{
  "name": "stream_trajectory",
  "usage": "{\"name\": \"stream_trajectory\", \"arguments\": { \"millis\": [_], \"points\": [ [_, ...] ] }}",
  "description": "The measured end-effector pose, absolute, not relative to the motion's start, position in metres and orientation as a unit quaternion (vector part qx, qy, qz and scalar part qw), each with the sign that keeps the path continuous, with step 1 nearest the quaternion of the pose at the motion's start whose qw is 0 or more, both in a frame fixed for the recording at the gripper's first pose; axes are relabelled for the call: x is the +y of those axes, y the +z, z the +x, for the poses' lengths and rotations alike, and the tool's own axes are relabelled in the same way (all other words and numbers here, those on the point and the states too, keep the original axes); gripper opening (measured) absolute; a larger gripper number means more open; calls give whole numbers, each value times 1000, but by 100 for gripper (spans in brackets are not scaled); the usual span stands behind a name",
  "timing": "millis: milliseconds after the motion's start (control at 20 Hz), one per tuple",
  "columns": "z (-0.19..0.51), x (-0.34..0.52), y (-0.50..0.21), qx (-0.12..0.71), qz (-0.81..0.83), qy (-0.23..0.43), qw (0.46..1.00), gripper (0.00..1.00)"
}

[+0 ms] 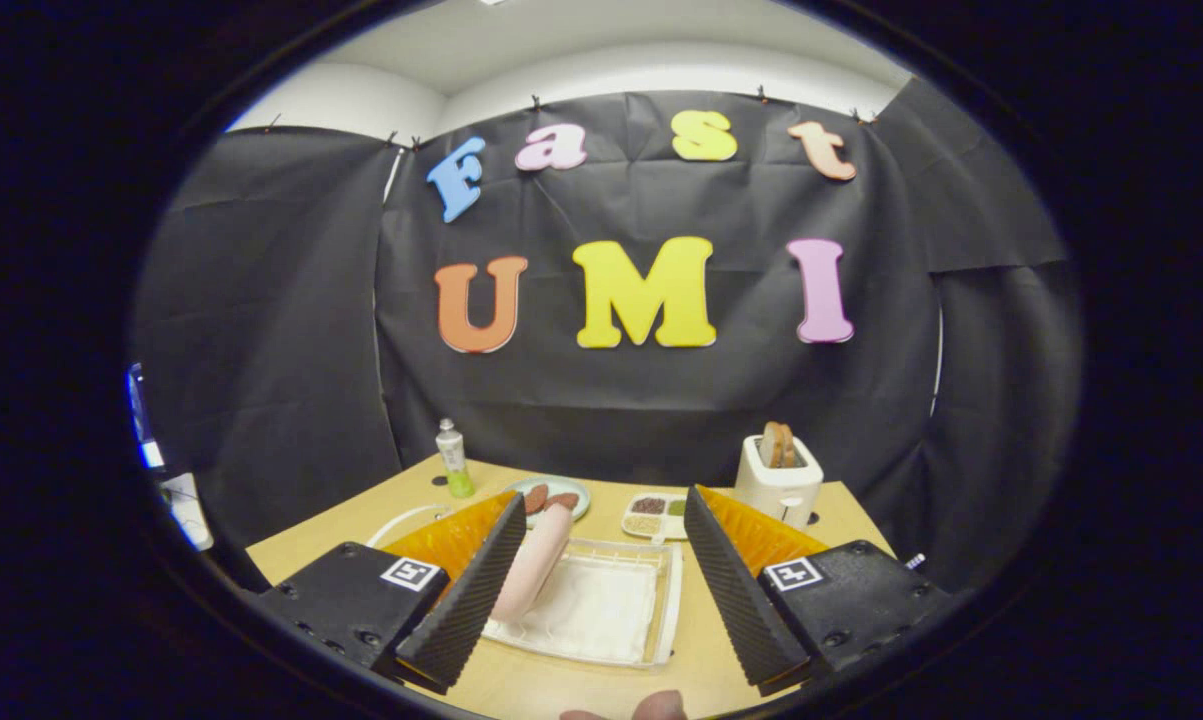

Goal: Take the plate from the dish rack, then take the spoon from the basket and place it into the plate.

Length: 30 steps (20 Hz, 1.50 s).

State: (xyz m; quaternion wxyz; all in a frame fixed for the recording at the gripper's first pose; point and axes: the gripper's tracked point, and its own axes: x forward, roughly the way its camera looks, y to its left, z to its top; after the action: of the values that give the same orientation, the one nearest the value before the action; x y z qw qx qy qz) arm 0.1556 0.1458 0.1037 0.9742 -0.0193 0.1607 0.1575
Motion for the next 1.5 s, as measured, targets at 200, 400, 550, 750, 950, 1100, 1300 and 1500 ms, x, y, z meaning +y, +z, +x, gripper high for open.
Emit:
{"name": "stream_trajectory", "arguments": {
  "millis": [200, 400, 550, 750, 950, 1100, 1300, 1500],
  "points": [
    [189, 185, 68, 275, -27, 184, 943, 100],
    [217, 200, 36, 336, -13, 172, 926, 100],
    [229, 212, 14, 372, -3, 171, 912, 100],
    [248, 221, -17, 433, 6, 148, 889, 99],
    [263, 231, -43, 488, 17, 125, 864, 92],
    [267, 241, -50, 504, 16, 120, 856, 83],
    [261, 239, -58, 535, 15, 78, 841, 51],
    [256, 231, -56, 553, 2, 41, 832, 42]
  ]
}}
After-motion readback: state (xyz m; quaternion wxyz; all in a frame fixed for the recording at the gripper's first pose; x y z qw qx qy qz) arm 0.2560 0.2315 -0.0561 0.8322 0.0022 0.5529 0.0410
